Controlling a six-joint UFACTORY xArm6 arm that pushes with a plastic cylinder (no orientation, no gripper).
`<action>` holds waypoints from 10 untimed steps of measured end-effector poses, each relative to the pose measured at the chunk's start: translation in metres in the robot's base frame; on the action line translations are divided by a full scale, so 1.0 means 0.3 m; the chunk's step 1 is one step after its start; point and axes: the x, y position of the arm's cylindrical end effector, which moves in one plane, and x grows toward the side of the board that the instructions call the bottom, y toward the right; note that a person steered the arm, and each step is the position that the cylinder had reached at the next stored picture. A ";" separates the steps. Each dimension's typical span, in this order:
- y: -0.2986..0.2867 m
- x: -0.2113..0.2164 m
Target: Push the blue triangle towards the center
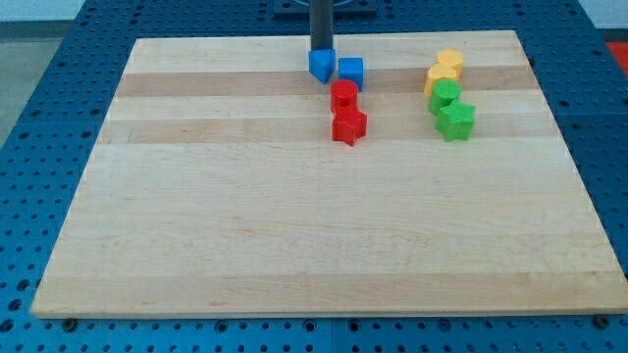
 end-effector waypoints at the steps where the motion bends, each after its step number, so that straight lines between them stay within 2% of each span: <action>1: 0.010 0.000; 2: 0.196 -0.006; 3: 0.214 -0.006; 4: 0.130 0.049; 5: 0.097 0.050; 7: -0.088 0.098; 10: -0.190 0.098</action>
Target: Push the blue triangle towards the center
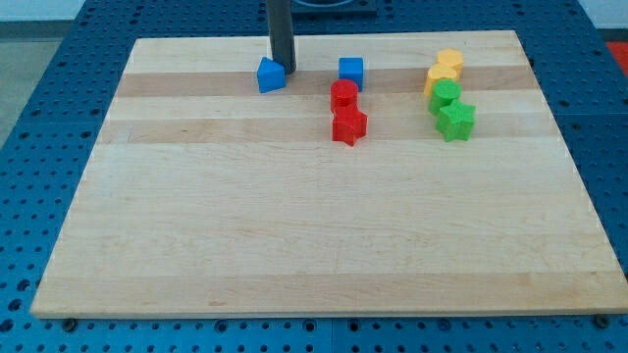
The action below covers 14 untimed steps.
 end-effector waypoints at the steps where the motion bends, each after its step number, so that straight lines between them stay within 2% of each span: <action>1: -0.024 -0.017; 3: -0.174 -0.081; 5: -0.124 -0.072; 12: -0.101 0.158; 14: -0.092 0.181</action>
